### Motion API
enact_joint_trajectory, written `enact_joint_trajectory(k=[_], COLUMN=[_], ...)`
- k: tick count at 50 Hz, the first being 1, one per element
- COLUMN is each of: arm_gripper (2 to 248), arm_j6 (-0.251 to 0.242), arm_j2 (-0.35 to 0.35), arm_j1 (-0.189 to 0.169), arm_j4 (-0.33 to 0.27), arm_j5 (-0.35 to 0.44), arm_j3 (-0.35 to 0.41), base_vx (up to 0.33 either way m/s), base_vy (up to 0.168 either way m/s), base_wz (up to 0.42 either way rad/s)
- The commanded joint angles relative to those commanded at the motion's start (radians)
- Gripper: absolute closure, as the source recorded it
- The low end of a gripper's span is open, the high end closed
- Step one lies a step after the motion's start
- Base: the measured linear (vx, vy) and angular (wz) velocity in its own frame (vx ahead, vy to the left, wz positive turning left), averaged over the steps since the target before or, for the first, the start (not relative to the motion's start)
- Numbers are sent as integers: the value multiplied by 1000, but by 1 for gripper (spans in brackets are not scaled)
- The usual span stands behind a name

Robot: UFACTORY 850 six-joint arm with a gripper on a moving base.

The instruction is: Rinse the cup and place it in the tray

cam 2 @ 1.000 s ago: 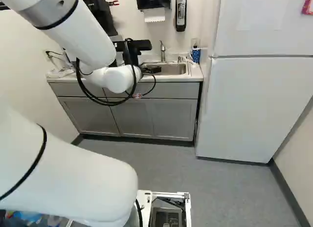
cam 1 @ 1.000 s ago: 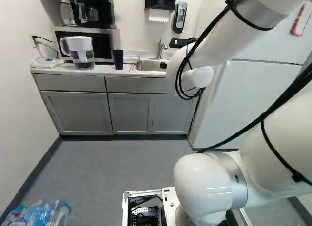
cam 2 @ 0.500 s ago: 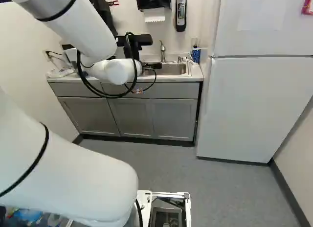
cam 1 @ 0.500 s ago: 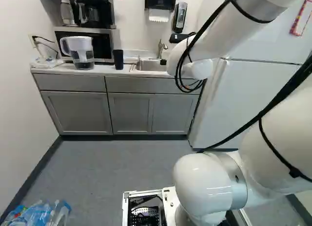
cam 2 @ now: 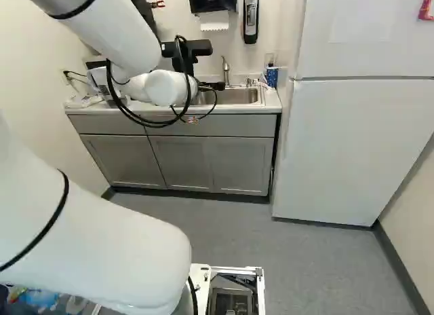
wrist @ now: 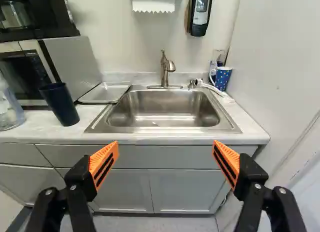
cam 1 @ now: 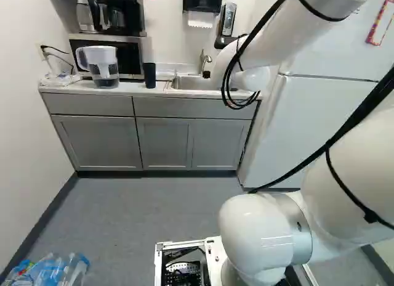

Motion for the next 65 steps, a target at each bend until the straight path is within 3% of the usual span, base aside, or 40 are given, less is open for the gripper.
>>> enact_joint_trajectory(k=[30,65], arm_gripper=[3,3], arm_j6=[0,0], arm_j2=[-16,-50], arm_j1=[2,4], arm_j4=[0,0], arm_j5=[-89,-95], arm_j3=[-79,-170], base_vx=[0,0], base_vy=[0,0], base_wz=[0,0])
